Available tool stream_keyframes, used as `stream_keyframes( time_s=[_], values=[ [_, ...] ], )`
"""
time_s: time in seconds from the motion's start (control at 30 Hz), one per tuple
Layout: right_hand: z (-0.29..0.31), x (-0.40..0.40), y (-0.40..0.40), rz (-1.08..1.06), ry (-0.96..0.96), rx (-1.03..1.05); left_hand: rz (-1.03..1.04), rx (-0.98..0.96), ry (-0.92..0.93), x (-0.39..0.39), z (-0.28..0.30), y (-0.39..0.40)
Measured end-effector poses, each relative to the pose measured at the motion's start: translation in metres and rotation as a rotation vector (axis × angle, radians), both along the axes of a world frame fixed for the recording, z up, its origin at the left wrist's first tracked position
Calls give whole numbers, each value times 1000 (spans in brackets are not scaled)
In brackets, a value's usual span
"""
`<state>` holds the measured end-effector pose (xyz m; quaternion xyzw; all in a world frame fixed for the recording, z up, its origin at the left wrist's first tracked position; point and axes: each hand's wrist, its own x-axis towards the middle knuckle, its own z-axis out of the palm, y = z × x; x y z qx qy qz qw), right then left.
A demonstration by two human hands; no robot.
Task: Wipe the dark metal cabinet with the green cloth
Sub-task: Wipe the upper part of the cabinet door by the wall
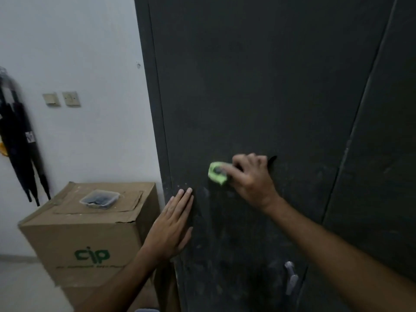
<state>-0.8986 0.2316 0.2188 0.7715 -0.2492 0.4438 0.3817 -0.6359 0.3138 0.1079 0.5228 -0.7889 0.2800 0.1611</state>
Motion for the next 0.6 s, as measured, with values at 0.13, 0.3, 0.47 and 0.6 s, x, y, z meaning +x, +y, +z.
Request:
stream_keyframes(
  time_s=[0.13,0.3,0.47,0.6],
  values=[
    [13,-22,-3,-31,330,-98,-14,4,5,0,-2,-1],
    [2,-22,-6,-74,-302,87,-121,12,-22,-15,4,-5],
    [-22,-37,2,-138,212,3,-289,-3,-213,-20,21,-14],
    [6,-39,-6,-193,-215,41,-380,-41,-357,-24,30,-25]
  ],
)
